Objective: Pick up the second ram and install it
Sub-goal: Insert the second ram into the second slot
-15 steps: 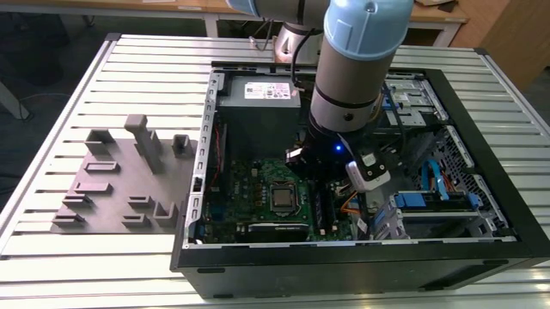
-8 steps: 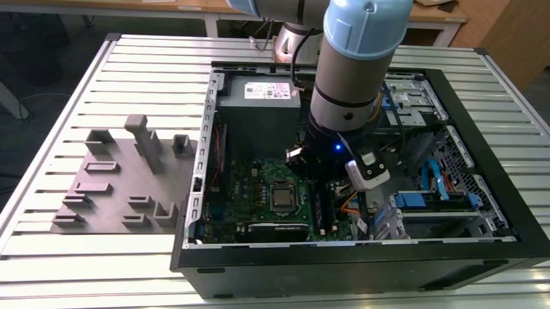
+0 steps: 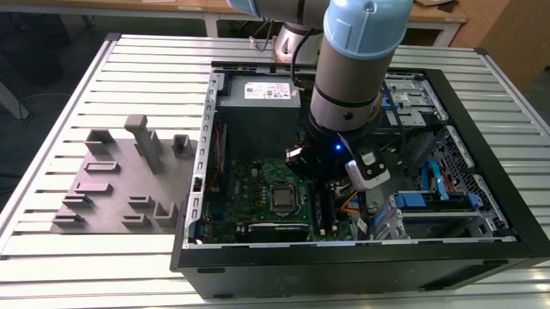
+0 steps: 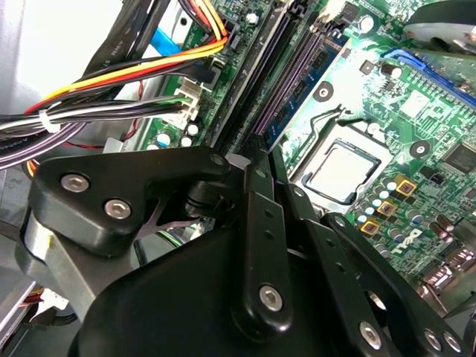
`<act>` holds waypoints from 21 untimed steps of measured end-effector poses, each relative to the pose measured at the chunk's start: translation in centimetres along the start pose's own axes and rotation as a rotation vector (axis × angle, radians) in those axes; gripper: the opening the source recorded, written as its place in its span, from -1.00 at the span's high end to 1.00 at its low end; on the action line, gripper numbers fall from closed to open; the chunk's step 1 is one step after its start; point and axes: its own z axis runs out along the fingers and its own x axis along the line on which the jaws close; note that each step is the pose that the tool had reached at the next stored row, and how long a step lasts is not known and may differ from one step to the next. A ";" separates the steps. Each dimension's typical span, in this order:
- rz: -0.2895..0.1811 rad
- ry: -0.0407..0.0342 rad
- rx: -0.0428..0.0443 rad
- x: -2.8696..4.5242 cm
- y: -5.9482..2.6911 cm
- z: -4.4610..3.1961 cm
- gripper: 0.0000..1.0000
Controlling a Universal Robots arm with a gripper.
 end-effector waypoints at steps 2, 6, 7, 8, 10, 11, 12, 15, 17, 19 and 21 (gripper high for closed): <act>-0.001 0.0000 0.0011 -0.03 0.00 -0.07 0.73; -0.008 0.0016 0.0014 -0.26 0.00 -0.09 0.73; -0.011 0.0020 0.0014 -0.32 0.00 -0.09 0.73; -0.014 0.0024 0.0013 -0.38 0.01 -0.08 0.73; -0.019 0.0032 0.0012 -0.51 0.01 -0.08 0.73; -0.022 0.0037 0.0013 -0.57 0.02 -0.08 0.73; -0.024 0.0041 0.0012 -0.63 0.02 -0.08 0.73; -0.028 0.0052 0.0012 -0.68 0.04 0.02 0.73; -0.028 0.0053 0.0012 -0.68 0.03 0.15 0.73; -0.028 0.0053 0.0012 -0.68 0.04 0.25 0.73; -0.028 0.0056 0.0020 -0.67 0.03 0.50 0.73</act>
